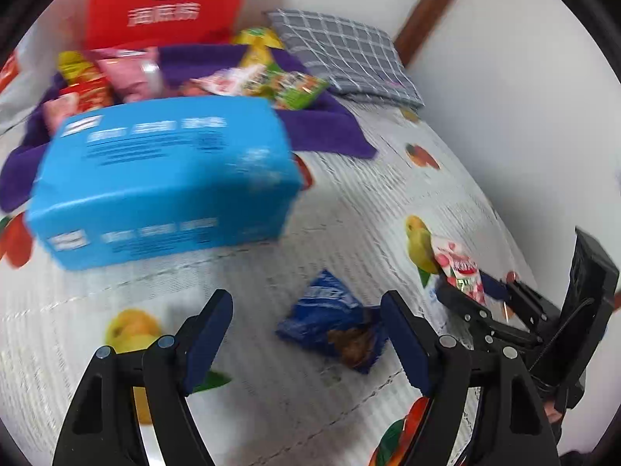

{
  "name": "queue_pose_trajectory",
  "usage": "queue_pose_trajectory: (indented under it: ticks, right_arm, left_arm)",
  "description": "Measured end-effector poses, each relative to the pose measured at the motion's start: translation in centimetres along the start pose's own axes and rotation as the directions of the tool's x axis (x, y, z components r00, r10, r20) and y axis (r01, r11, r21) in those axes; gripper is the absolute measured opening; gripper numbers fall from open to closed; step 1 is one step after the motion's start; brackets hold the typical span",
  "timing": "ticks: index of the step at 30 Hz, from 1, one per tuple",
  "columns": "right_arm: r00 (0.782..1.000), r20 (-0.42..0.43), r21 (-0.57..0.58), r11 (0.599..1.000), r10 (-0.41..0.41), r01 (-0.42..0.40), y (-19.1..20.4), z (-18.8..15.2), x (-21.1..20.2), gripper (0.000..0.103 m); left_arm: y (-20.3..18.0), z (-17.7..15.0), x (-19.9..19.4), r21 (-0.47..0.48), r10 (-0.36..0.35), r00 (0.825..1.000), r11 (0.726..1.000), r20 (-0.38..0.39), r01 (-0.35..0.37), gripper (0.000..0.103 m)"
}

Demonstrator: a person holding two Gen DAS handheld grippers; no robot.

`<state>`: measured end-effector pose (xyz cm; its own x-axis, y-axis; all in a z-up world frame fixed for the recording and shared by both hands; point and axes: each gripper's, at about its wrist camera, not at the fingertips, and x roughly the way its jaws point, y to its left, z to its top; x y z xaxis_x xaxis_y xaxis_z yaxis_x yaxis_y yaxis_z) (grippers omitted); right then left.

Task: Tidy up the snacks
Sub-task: 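Grasp the pink lychee candy bag on the bed with right tool while left tool moves toward blue packet, then grasp the blue snack packet on the bed with left tool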

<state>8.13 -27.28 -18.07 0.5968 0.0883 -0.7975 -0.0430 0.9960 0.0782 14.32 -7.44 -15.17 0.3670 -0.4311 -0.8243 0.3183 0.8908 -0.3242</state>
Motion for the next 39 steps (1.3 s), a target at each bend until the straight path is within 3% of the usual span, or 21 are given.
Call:
queue_pose_trajectory:
  ticks: [5, 11, 21, 31, 35, 37, 39]
  right_arm:
    - [1.0, 0.007, 0.011, 1.0, 0.029, -0.029, -0.8, 0.3, 0.4, 0.052]
    - [1.0, 0.008, -0.003, 1.0, 0.014, -0.013, -1.3, 1.0, 1.0, 0.052]
    - [0.998, 0.013, 0.038, 0.997, 0.067, -0.067, -2.2, 1.5, 1.5, 0.055]
    - [0.997, 0.01, 0.038, 0.996, 0.076, -0.077, -2.1, 1.6, 1.5, 0.057]
    - [0.997, 0.01, 0.042, 0.996, 0.083, -0.083, -2.2, 1.6, 1.5, 0.057]
    - [0.996, 0.01, 0.042, 0.996, 0.084, -0.084, -2.2, 1.6, 1.5, 0.057]
    - [0.997, 0.008, 0.036, 0.996, 0.081, -0.081, -2.1, 1.6, 1.5, 0.058]
  left_arm:
    - [-1.6, 0.0, 1.4, 0.062, 0.051, 0.999, 0.997, -0.007, -0.051, 0.08]
    - [-1.9, -0.2, 1.6, 0.094, 0.062, 0.998, 0.994, 0.0, -0.062, 0.088]
    - [-2.0, 0.2, 2.0, 0.114, 0.048, 0.999, 0.992, -0.021, -0.046, 0.09]
    - [-3.9, 0.0, 3.0, 0.159, 0.159, 0.987, 0.974, 0.006, -0.158, 0.088]
    - [-4.0, -0.5, 2.7, 0.19, 0.225, 0.973, 0.954, 0.054, -0.231, 0.063]
    - [-3.6, -0.6, 2.3, 0.188, 0.217, 0.974, 0.956, 0.059, -0.224, 0.052]
    - [-3.1, -0.8, 1.8, 0.177, 0.214, 0.975, 0.959, 0.056, -0.221, 0.052]
